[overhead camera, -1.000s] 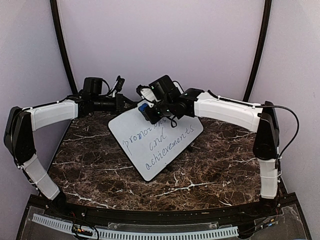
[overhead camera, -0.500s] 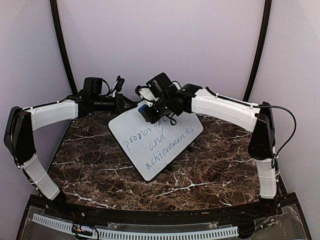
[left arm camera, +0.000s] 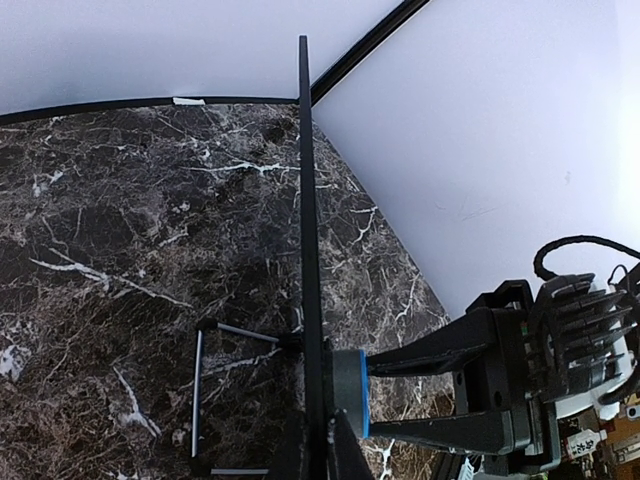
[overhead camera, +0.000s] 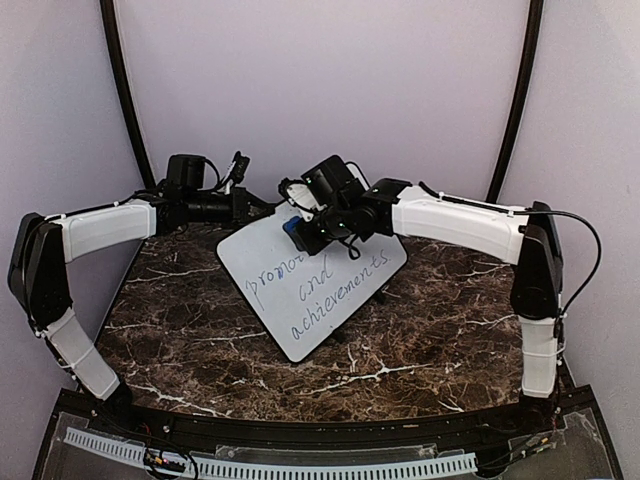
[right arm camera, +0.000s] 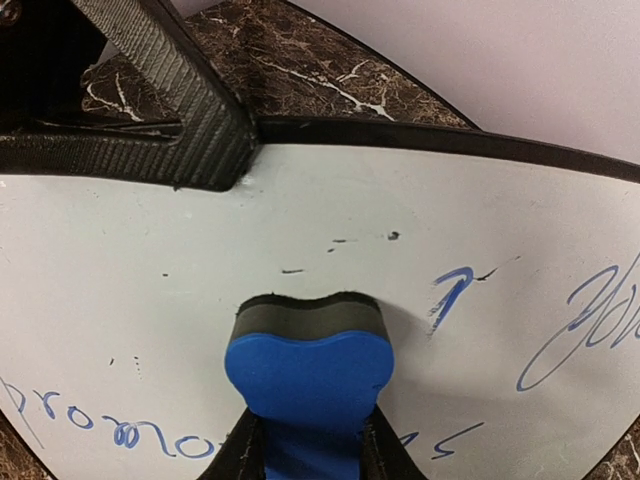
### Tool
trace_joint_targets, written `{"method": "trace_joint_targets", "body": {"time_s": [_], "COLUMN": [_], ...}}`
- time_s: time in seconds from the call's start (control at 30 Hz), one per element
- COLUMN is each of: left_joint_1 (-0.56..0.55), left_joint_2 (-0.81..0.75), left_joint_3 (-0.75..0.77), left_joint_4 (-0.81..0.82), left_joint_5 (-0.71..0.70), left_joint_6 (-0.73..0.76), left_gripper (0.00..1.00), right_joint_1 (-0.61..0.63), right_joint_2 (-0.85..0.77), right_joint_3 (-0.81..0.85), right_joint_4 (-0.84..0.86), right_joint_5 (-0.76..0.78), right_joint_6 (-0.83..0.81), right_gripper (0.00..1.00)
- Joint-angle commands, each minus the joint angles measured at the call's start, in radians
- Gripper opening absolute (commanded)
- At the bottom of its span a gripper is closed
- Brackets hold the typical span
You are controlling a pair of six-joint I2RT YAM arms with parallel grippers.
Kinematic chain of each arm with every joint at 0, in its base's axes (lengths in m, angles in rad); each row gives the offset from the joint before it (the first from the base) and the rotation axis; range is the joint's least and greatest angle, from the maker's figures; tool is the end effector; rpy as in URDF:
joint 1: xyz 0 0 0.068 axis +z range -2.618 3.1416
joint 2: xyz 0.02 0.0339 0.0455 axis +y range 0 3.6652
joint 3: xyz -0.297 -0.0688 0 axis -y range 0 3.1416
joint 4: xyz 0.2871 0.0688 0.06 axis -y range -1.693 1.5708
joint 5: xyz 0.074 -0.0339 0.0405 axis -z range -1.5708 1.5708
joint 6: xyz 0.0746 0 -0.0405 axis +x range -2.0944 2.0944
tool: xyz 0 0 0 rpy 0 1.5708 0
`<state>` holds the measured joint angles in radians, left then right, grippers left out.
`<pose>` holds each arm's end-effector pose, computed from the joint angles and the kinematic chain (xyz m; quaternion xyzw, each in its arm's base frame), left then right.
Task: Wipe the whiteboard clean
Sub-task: Erase the whiteboard at the center of the board.
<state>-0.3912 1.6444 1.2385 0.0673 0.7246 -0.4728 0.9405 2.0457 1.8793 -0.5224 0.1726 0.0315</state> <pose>0.3988 -0.2180 0.3083 0.1735 0.7709 -0.4889 0.3696 0.3420 0.4471 0.2955 -0.3625 0.8256 0.1297 0.4124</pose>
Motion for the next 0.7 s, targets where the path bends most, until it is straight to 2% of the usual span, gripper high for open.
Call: {"method": "trace_joint_targets", "body": {"time_s": [0.0,0.3,0.67], "left_joint_1": [-0.046,-0.046,-0.046], "left_joint_2": [-0.032,-0.032,-0.032], "left_joint_3": [0.020,0.019,0.019], "left_joint_4": [0.085,0.078,0.081], "left_joint_5": [0.153,0.146,0.153], "left_joint_6": [0.023,0.027,0.023], "left_gripper": [0.00,0.00,0.00], "right_joint_1": [-0.012,-0.020,-0.107], "right_joint_2": [0.037,0.156,0.084], "right_joint_3": [0.021,0.261,0.112], "right_joint_4": [-0.036,-0.117,-0.075], "right_joint_5": [-0.011,-0.009,0.040], "right_joint_6": [0.006,-0.021,0.056], "right_gripper": [0.27,0.27,0.27]}}
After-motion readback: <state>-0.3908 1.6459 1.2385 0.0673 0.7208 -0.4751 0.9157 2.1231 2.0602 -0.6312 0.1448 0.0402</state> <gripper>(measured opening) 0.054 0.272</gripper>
